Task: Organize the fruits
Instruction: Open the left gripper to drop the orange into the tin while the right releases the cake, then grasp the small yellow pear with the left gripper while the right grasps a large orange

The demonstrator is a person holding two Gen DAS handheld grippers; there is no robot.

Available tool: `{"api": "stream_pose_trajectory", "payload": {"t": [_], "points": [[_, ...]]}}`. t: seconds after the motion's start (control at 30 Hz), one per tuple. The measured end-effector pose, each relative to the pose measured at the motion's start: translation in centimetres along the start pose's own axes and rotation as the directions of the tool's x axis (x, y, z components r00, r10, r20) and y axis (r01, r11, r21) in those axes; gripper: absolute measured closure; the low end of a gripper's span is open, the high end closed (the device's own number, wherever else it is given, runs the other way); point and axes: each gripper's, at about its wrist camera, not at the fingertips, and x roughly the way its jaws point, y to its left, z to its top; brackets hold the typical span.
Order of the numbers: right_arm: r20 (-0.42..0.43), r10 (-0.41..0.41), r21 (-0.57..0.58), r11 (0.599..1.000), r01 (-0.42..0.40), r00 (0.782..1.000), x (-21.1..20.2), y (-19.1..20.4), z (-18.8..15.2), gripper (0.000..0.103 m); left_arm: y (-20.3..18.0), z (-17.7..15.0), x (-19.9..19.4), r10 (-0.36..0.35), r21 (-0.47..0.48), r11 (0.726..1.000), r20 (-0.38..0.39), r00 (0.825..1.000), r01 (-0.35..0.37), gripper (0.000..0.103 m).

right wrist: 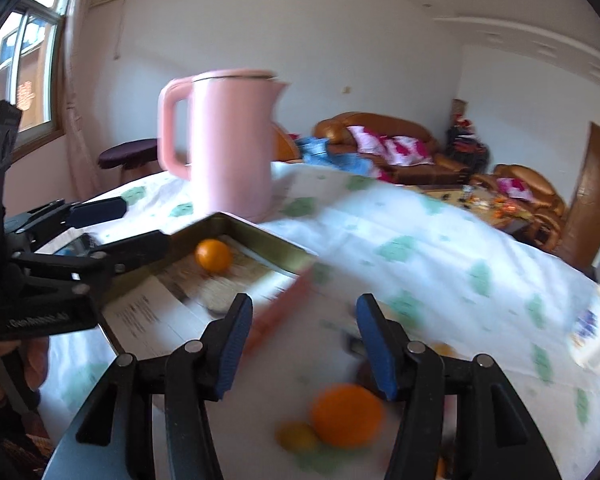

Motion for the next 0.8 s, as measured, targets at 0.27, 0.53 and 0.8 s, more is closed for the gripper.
{"api": "stream_pose_trajectory", "payload": {"t": [0.27, 0.53, 0.8], "points": [[-0.002, -0.153, 0.109, 0.982, 0.153, 0.988, -4.1, -6.3, -4.3, 0.047, -7.7, -1.2, 0.2, -0.131, 0.11, 0.985, -0.046, 0.99, 0.135, 0.023], [-0.046, -0.118, 0.162, 0.979, 0.124, 0.992, -4.4, -8.1, -7.0, 0.047, -12.5, -2.9, 1.9, -0.173, 0.193, 0.96, -0.162, 0.971, 0.203, 0.042], [-0.078, -0.057, 0.114, 0.991, 0.066, 0.995, -3.6, -7.0, -7.4, 0.047, -14.3, -4.4, 3.6, -0.195, 0.215, 0.94, -0.296, 0.935, 0.264, 0.059]]}}
